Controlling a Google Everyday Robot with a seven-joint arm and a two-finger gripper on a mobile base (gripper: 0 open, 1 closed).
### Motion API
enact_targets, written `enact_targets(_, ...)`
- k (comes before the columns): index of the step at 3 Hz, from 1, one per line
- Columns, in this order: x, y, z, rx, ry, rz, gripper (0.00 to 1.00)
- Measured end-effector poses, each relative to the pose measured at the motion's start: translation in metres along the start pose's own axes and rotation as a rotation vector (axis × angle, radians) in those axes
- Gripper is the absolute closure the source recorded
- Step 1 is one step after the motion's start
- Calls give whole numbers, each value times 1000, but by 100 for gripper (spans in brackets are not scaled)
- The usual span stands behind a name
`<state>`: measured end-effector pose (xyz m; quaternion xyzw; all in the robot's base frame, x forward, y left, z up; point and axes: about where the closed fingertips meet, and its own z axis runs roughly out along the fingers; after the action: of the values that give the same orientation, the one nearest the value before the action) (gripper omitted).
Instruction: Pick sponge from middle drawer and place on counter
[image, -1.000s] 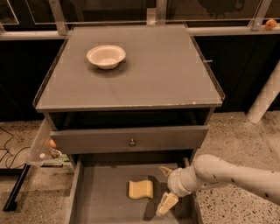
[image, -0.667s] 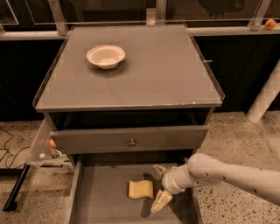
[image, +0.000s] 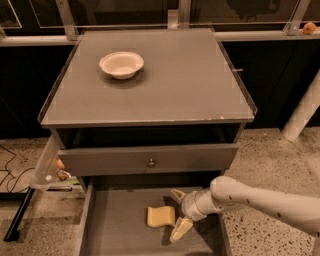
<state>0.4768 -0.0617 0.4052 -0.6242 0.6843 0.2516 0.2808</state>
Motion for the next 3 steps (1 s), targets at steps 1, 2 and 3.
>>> enact_targets(1, 14, -7, 15, -20, -18, 24, 0)
enact_targets(2, 20, -10, 26, -32, -40, 42, 0)
enact_targets(3, 25, -9, 37, -35, -62, 64, 0)
